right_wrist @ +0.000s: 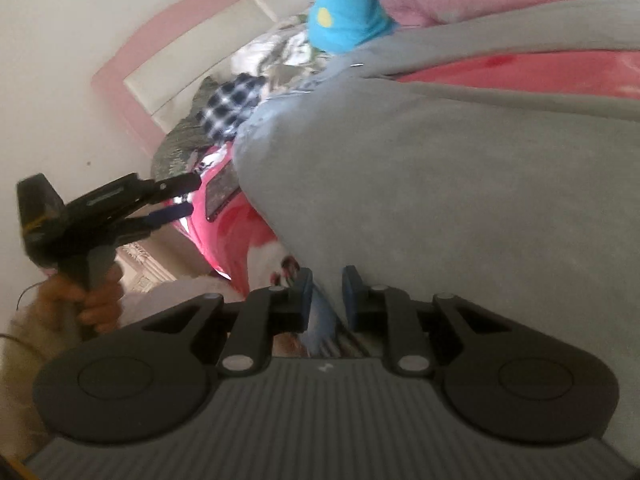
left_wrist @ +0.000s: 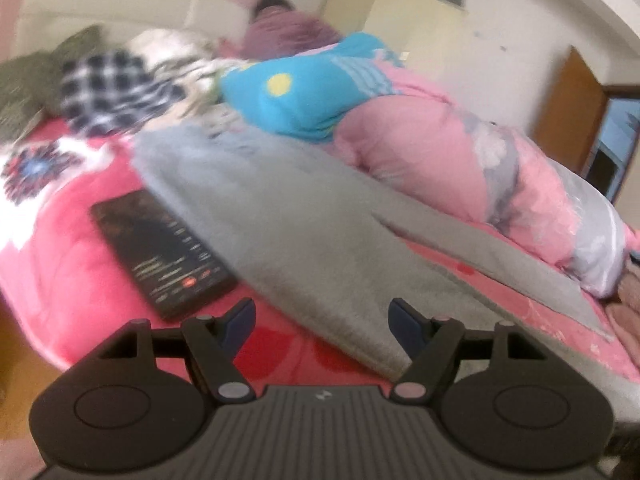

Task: Fold clothes

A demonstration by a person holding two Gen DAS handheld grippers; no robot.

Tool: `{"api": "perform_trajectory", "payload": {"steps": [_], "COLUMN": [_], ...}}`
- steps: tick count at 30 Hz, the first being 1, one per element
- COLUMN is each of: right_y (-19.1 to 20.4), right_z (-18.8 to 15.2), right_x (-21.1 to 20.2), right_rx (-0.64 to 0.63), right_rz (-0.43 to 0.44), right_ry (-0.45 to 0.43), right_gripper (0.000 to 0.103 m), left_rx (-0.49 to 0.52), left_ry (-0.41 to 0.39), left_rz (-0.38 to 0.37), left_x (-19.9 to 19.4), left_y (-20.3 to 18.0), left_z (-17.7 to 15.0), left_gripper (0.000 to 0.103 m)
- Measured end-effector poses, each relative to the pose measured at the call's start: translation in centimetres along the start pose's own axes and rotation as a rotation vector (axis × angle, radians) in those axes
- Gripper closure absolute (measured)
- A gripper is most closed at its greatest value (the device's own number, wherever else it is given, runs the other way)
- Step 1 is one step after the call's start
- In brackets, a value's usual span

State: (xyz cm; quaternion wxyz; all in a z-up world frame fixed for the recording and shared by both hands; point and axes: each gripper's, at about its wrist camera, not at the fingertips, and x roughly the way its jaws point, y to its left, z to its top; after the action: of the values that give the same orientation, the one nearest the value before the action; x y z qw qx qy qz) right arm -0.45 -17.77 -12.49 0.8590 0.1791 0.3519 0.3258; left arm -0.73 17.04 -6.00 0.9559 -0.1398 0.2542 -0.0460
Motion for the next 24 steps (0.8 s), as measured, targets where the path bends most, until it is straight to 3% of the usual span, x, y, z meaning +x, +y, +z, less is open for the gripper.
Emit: {"api": "perform_trajectory", "payload": {"steps": [3,6,10,13,17,20,22,24], "right_y": [1.0,2.1,2.6,1.9,1.0,0.7,1.1,1.6], "right_z": [1.6,4.1,7.2,7.1,4.5,3.4,3.9,5.2], "right_x": [-0.5,2.6,8.1,11.2,7.1,2.8,1.1,1.2], "right_rx": [-0.011,-0.026,-0.005,-0.035,-0.052,-0.02,-0.026,-0.061], "right_rz": [-0.029,-0.059,-0.108,-0.191,-0.178,-0.23,-0.276,-0.27], "right_ry": [-0.061,-0.114,-0.091,0.004,0.009,0.028,-0.001,-0.067], "right_gripper": [0.086,0.086,0.086,0.088,0.088,0.088,0.084,0.083], "left_rx": [0.043,0.031,-0.002,-0.01,-0.035,-0.029,-0.051,-0.08], "left_ry": [-0.006,-0.004,0.053,0.078,0.107,0.107,0.108,0.107], "left_rz": [-0.043,-0.072,-0.097,-0.089,-0.071,-0.069,-0.092,-0.116], "left_x": [1.4,2.6,4.5,5.4,6.2,6.3,6.2,6.0], "left_y": [-0.7,-0.6,0.5,1.6,2.8,2.6,2.5,2.6], "left_z": [0.2,0.4,0.2,-0.2,-0.8,-0.8,-0.8,-0.8], "left_gripper": [0.031,0.031,0.031,0.031,0.031,0.031,0.031,0.031]}}
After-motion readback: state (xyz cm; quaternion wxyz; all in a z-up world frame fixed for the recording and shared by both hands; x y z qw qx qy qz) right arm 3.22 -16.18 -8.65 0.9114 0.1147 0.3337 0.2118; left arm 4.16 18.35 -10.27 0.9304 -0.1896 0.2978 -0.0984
